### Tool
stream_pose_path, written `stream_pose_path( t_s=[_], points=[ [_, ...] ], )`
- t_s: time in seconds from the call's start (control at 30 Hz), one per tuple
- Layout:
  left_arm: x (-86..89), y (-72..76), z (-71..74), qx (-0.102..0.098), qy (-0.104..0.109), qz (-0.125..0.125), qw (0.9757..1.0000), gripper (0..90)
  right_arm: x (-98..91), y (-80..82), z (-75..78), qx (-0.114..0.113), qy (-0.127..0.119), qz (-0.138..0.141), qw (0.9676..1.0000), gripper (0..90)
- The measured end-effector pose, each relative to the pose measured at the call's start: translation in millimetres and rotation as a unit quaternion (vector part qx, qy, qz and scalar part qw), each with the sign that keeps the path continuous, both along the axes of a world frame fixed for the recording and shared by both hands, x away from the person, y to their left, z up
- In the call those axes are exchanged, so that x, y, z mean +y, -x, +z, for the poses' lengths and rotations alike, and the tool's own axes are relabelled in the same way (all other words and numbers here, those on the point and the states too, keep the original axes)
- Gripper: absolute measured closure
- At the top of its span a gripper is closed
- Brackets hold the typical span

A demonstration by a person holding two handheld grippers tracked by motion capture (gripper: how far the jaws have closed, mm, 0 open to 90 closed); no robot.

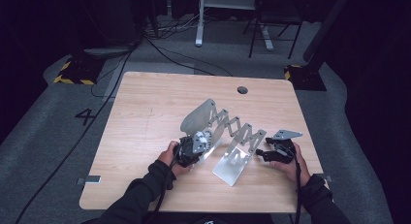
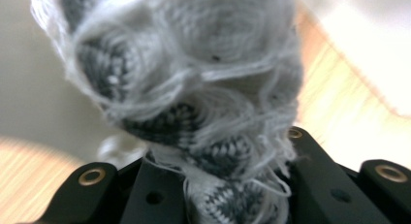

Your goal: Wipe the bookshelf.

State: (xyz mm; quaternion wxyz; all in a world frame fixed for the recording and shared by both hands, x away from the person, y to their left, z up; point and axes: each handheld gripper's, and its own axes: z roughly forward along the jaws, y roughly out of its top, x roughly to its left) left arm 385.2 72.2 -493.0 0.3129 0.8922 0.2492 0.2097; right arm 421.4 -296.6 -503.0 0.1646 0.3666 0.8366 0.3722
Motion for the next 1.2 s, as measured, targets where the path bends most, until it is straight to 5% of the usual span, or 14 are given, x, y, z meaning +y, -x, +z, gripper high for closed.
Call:
stream_pose_path(
  t_s=[0.13, 0.3, 0.53, 0.77, 0.97, 1.2],
  points=[
    [6.8, 2.4, 9.9, -0.036, 0.005, 0.013, 0.9993, 77.0, 0.0, 0.0, 0.0, 0.000, 0.000, 0.000, 1.0000, 27.5],
    [9.7, 7.3, 33.4, -0.058, 0.045, 0.017, 0.9971, 77.1, -0.1, 0.0, 0.0, 0.001, 0.000, 0.002, 1.0000, 27.3],
    [25.4, 4.0, 67.7, -0.100, 0.094, 0.044, 0.9895, 77.0, -0.2, 0.6, -0.3, 0.000, -0.002, 0.003, 1.0000, 27.2],
    [41.0, 4.5, 81.1, -0.103, 0.141, 0.055, 0.9831, 77.0, 0.4, 0.3, -0.2, 0.000, -0.001, 0.003, 1.0000, 26.9],
    [38.6, 1.2, 67.9, -0.087, 0.128, 0.052, 0.9865, 77.0, 0.4, 0.4, -0.2, 0.000, -0.001, 0.003, 1.0000, 26.9],
    [34.3, -2.3, 32.1, -0.041, 0.087, 0.056, 0.9938, 77.0, 0.3, 0.3, -0.2, 0.000, -0.001, 0.004, 1.0000, 26.9]
  ],
)
